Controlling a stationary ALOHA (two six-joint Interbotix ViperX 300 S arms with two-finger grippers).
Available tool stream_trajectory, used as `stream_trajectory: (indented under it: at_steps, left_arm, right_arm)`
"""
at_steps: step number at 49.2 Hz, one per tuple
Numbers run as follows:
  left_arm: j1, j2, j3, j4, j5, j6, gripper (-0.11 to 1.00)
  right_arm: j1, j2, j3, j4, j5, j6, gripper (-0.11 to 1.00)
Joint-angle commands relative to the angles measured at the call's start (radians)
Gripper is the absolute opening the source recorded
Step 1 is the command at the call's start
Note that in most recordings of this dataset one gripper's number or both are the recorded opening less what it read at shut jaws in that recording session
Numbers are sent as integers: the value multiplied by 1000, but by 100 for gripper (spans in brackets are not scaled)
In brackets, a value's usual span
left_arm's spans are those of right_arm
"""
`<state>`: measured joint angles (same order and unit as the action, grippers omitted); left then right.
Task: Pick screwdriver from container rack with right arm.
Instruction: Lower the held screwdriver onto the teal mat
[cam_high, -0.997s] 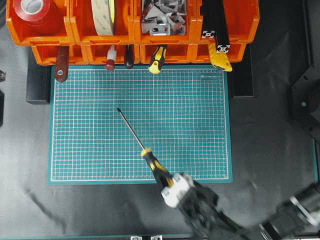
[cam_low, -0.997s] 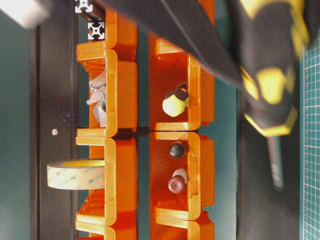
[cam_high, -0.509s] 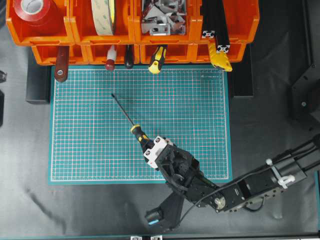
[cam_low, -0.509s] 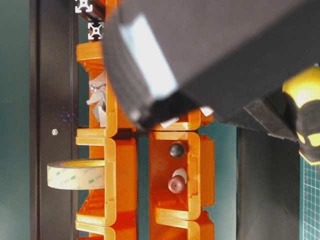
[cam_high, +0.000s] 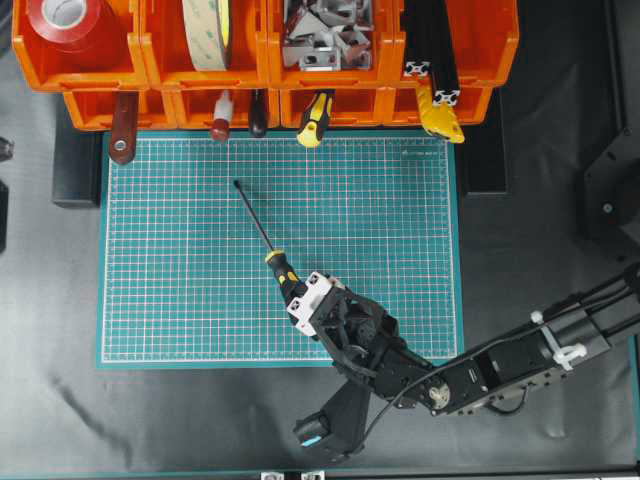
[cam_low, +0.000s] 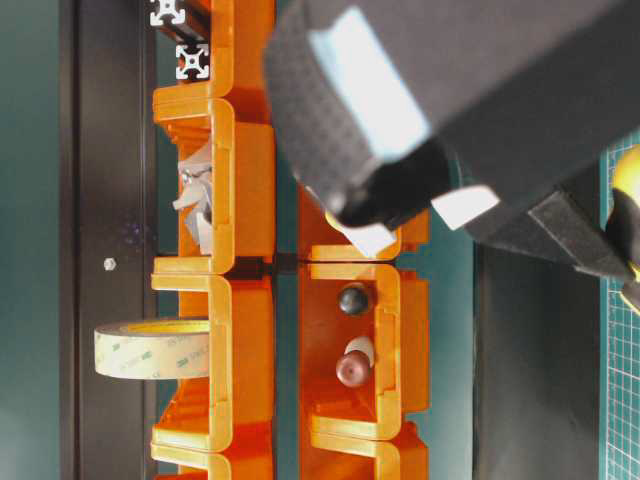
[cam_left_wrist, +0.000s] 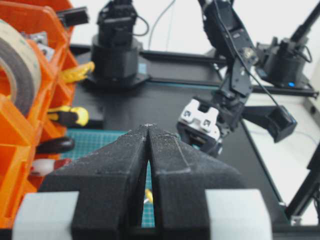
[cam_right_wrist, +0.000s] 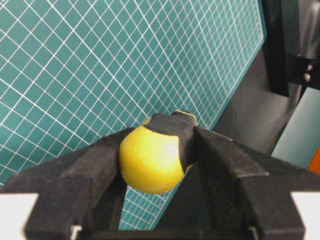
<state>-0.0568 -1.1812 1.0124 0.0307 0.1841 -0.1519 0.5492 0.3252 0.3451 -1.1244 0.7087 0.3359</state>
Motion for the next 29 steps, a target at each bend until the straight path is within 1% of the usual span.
stream_trajectory:
  at_steps: [1,5,13,19,22,27,29]
  left_arm:
    - [5,9,-25,3,-5,-3,0]
    - [5,11,-23,3,-3,-3,0]
    - [6,11,-20,3,8,-3,0]
    - [5,12,-17,3,23,-3,0]
    - [6,12,-15,3,23,-3,0]
    - [5,14,-15,3,23,-5,0]
    - [5,14,-17,3,25,-5,0]
  right_arm:
    - [-6,-25,2,5,-18,3,40]
    - [-11,-28,11,12,-35,3,40]
    - [-20,-29,21,54,-63,2,40]
    - [-26,-28,35,69,-72,3,40]
    - [-32,-29,46,74,-72,3,46]
    - [-49,-32,64,89,-78,5,64]
    - [-55,-34,67,95,-84,5,69]
